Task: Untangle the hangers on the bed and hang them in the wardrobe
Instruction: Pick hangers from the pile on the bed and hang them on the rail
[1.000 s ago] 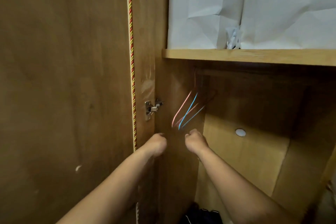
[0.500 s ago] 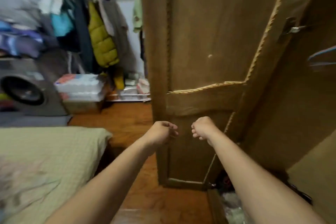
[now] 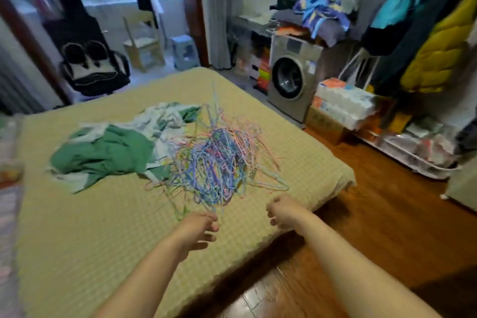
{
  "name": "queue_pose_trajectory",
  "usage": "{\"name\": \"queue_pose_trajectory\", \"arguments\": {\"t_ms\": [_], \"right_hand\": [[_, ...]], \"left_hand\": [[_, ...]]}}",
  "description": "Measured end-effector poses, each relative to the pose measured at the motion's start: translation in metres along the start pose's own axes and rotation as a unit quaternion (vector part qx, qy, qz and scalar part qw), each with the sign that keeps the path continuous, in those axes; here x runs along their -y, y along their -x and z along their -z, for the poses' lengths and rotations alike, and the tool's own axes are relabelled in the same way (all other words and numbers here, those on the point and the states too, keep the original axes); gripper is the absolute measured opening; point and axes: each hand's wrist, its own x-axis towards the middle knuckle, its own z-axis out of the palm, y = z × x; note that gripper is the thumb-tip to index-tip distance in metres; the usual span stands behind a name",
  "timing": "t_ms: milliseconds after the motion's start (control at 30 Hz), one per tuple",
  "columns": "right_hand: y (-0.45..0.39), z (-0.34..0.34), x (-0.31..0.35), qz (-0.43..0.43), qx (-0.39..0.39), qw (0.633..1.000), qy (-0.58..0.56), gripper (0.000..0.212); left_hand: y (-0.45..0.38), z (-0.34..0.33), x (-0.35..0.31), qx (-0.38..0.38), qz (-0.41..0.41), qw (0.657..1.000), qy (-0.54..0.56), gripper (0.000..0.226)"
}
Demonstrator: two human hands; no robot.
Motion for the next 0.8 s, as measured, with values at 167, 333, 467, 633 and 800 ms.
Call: {"name": "queue_pose_trajectory", "arguments": {"t_ms": [167,333,467,633,800], "right_hand": [[-0.053,-0.069,0.046,-0.022,0.031,0.999,0.009,0.008],[-0.090,-0.078,0.057,-0.077,0.020,0.997,0.005,0.008],[-0.128,-0.062,0.040,-0.126,0.002,0.992,0.002,0.011],[-0.191,-0.022,0.036,-0.147,0.002,0.989,-0.008,0.013],[-0.300,0.046,0.042,-0.113,0.015,0.992,0.055,0.021]], "left_hand": [[-0.045,0.095,0.025,-0.077,0.023,0.995,0.067,0.023],[-0.079,0.114,0.010,-0.030,0.039,0.995,0.085,0.020],[-0.114,0.114,-0.002,-0.022,0.061,0.994,0.083,0.019],[-0.155,0.101,-0.030,-0.031,0.081,0.992,0.093,0.018],[-0.229,0.059,-0.071,-0.098,0.103,0.982,0.127,0.018]]}}
